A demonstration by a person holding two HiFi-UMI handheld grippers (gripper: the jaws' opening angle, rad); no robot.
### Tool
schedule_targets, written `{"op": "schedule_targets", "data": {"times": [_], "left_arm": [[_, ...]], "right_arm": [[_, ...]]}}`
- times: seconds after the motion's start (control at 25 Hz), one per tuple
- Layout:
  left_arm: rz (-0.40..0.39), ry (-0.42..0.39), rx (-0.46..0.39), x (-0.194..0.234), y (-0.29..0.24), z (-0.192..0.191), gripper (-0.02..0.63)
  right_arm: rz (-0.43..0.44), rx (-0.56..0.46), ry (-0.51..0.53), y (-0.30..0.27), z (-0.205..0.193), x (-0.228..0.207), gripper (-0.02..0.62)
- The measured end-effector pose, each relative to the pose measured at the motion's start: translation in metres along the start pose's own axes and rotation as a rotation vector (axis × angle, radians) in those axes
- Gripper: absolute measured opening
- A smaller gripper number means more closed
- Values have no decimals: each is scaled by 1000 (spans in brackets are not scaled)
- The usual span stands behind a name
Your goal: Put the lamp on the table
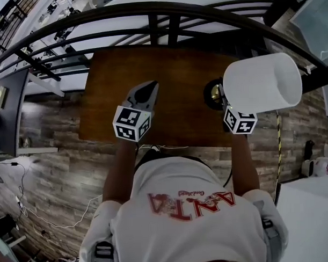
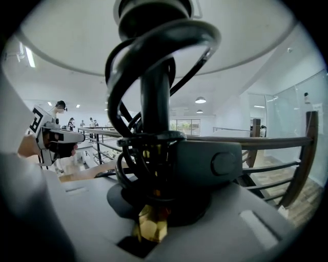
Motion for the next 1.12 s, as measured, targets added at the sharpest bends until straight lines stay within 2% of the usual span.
{"op": "schedule_targets", "data": {"times": [0.2,0.44,0.68,0.84,1.12], "left_arm": [[-68,19,19,20,-15,-4,9],[-102,57,42,19,-53,-13,9],[-88,62,72,4,-93,-22,9],[-54,93,110,16,-113,-47,9],[-6,96,157,23,-150,-76,9]], "right_arm": [[-71,3,-26,-7,3,2,71],[-125,51,-46,-15,-8,-27,71],[-118,76,-43,-42,-16,-74,71],[-97,92,-11,-85,-33,-96,71],[-57,107,14,-144,-60,-130,71]]}}
Point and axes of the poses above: the fingertips, and each gripper's own axes: y backward along the fingers, x to its left, z out of its top, the point moved 5 cm from there along y, backward along the fingers, and after that the axes turned 11 degrees about -x, right-handed, at the moved point
